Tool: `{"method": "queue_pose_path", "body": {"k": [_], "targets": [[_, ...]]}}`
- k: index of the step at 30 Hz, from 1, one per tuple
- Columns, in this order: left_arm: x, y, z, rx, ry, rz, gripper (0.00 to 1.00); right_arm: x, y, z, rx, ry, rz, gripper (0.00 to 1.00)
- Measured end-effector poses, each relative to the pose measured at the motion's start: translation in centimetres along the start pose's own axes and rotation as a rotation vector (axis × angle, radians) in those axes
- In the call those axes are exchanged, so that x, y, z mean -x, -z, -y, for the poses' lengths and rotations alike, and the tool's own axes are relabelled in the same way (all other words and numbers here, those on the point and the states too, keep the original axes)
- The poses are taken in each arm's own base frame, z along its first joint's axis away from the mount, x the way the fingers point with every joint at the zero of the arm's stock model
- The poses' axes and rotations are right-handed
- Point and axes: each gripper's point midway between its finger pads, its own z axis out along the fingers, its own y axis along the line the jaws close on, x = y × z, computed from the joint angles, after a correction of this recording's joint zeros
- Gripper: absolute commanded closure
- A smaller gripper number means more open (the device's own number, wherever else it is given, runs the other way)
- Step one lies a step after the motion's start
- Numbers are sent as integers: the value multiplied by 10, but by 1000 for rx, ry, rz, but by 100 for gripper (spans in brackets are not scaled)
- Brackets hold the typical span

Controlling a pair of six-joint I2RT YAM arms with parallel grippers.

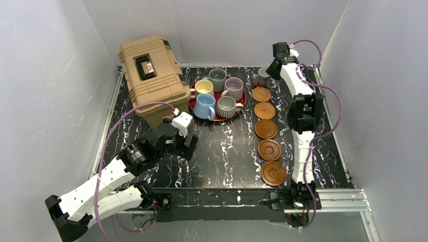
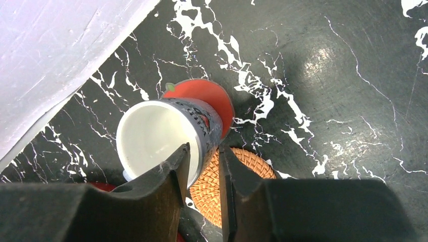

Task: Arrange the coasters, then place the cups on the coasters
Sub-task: Place the cup on the coaster, then pick up the cup from the tray.

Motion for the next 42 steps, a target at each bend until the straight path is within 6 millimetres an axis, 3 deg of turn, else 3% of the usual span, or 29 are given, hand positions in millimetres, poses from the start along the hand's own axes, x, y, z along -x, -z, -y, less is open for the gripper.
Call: {"method": "queue_pose_path", "body": {"k": [11,25,30,36,39,42], "targets": [[0,0,0,0,0,0,2,0,0,-5,25,3,-5,34],[7,9,-2,-3,12,48,2,2,7,-12,83,97,-6,13],[13,16,-5,3,30,93,2,19,37,-18,127,153,30,11],[16,17,-2,-2,90,104,3,39,104,-31,263,223,79,11],[24,20,0,-10,127,116,3,33,138,-34,365,285,75,10],[40,26,4,-26,158,146,2,11,162,-34,465,372,44,9]]}}
